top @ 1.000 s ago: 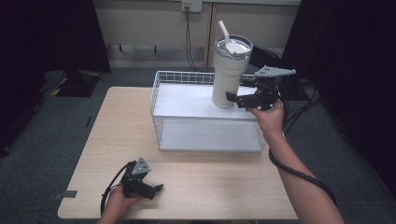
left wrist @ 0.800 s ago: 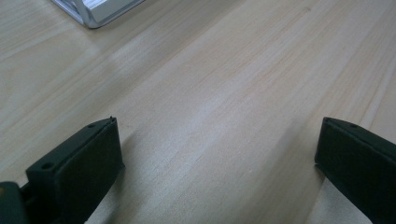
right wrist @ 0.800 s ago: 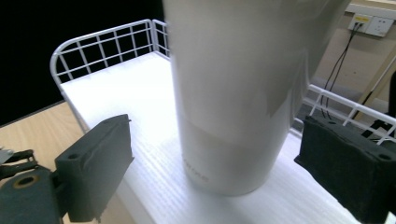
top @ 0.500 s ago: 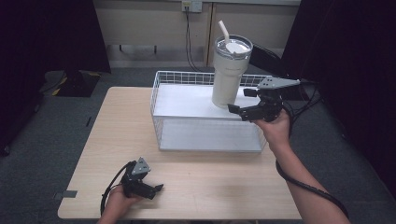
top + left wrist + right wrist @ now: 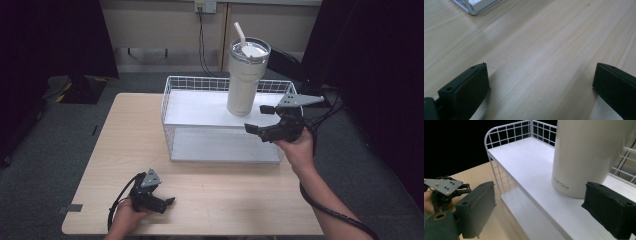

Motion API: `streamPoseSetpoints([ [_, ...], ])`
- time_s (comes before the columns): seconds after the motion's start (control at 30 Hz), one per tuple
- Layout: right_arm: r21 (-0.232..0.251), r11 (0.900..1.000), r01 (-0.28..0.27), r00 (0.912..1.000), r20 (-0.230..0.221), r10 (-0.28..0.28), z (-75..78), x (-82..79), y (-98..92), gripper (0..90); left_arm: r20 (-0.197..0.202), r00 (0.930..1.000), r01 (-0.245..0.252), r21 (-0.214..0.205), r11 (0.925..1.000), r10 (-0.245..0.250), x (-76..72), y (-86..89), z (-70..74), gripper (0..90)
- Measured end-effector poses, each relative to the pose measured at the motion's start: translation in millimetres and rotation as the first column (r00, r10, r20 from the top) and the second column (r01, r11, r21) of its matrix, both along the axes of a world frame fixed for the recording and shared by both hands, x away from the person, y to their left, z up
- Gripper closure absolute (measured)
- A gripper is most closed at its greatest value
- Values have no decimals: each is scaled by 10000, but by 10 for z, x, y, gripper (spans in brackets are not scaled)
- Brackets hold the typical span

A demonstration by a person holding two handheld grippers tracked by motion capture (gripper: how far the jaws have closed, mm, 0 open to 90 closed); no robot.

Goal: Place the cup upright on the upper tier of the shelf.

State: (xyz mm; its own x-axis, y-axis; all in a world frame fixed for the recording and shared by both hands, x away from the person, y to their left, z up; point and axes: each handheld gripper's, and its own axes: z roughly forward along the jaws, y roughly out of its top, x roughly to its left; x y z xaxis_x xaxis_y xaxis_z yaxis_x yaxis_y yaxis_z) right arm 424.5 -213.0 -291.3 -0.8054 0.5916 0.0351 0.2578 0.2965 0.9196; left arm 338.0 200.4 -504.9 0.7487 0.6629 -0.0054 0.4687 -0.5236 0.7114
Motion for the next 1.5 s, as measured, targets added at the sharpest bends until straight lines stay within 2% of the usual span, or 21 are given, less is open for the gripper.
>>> streamPoseSetpoints([
  [0.07,209,9998,-78,9999,-86,80,-22,-24,-8,97,-3,10000,-1,0,10000,1,0,0,0,1],
  [0.23,186,9997,-167,9998,-50,168,-50,-71,-12,96,-4,10000,0,6,10000,0,0,0,0,1],
  [0.47,-129,9990,-433,9991,6,433,-147,-184,-19,96,-2,10000,-1,2,10000,1,0,0,0,1],
  [0.6,-138,9983,-563,9984,-34,563,-202,-231,-21,96,-1,10000,1,5,10000,-1,0,0,0,1],
  [0.77,-224,9961,-856,9963,-81,854,-316,-332,-12,96,3,10000,3,2,10000,-3,0,0,0,1],
  [1.3,-161,9927,-1196,9927,-137,1194,-533,-489,-21,96,-21,10000,5,-15,10000,-5,-1,0,0,1],
  [1.5,-158,9915,-1288,9912,-316,1283,-694,-533,-30,96,-22,10000,2,-20,10000,-2,-1,0,0,1],
])
